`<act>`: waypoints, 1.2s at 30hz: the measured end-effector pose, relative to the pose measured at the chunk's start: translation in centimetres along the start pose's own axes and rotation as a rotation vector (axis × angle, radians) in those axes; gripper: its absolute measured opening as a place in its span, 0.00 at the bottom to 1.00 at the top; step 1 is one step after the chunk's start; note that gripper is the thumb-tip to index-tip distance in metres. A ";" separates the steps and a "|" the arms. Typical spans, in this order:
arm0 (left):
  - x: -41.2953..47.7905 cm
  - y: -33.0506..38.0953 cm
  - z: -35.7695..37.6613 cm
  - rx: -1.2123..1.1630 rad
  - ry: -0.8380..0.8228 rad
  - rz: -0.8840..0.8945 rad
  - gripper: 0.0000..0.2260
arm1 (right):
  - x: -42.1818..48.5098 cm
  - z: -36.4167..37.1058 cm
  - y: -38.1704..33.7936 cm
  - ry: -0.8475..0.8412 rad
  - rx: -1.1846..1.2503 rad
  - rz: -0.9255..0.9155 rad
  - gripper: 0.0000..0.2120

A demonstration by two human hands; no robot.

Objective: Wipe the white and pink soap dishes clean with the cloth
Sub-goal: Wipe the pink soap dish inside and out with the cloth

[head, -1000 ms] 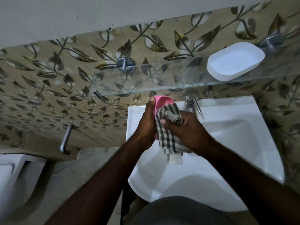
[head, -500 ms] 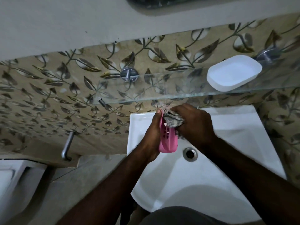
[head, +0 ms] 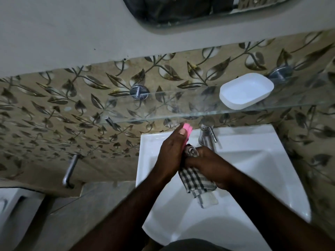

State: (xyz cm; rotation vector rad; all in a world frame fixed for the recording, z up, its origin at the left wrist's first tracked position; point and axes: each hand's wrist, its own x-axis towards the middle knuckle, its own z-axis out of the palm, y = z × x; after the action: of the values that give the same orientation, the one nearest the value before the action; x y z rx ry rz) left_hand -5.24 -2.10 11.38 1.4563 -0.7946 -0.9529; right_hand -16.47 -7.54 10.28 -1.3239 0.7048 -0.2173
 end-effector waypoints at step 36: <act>0.9 -5.4 -6.8 -0.996 -0.410 -0.550 0.31 | 1.2 1.2 1.5 0.338 0.177 -0.038 0.09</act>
State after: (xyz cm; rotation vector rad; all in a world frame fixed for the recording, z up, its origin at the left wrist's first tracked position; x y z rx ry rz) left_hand 1.03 0.63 5.92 0.5841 -0.0905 -1.7716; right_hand -15.20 -6.75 8.52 -1.1429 0.9222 -0.5313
